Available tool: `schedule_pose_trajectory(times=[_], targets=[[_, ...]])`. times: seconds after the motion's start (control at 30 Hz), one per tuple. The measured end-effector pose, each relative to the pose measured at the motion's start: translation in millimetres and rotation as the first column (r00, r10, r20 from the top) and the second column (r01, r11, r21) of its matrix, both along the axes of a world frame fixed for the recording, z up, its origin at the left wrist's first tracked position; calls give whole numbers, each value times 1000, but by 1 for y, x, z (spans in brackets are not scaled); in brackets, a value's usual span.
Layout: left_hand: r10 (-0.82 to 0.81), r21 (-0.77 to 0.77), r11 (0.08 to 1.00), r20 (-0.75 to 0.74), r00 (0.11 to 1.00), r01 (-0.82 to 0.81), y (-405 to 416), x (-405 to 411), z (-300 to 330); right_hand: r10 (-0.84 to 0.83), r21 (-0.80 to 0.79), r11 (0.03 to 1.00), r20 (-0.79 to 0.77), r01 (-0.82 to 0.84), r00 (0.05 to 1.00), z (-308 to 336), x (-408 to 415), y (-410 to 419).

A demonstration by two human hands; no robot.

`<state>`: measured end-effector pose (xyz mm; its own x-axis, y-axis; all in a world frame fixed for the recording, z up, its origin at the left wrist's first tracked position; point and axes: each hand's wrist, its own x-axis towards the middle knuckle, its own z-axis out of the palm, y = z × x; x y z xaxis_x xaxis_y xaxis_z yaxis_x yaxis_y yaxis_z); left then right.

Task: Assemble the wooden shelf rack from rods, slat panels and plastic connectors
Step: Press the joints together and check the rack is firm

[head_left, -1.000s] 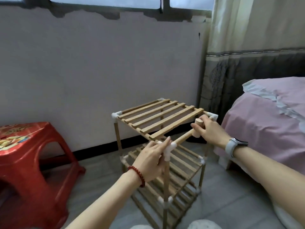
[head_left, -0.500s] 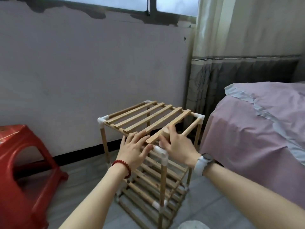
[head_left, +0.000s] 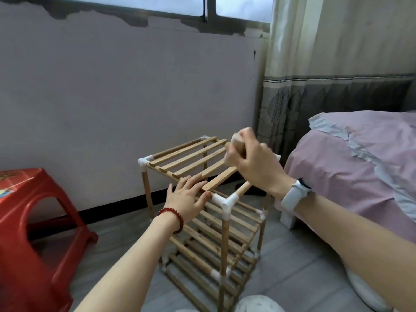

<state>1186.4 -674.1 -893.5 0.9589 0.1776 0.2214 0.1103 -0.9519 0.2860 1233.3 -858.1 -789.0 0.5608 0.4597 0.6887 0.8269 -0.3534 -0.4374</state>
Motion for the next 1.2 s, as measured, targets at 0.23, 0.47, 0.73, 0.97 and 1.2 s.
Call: schedule_pose_trajectory(times=[0.23,0.47,0.73,0.97,1.2], targets=[[-9,-249,967,173,985,53,-2,-13,2,-12,-359,931,-188,-58,982,-56,2,-9],[146,-523,852,289,946,29,7,-51,12,478,244,878,-500,-412,722,-6,-11,32],[208,-819,569,235,950,78,22,-130,38,784,657,612,-579,-441,224,31,-66,127],[586,-844,525,264,766,-110,71,-208,48,726,608,673,-651,-422,219,7,-120,215],[843,-630,532,331,424,-565,212,-257,30,504,137,818,-637,-558,583,-47,-153,346]])
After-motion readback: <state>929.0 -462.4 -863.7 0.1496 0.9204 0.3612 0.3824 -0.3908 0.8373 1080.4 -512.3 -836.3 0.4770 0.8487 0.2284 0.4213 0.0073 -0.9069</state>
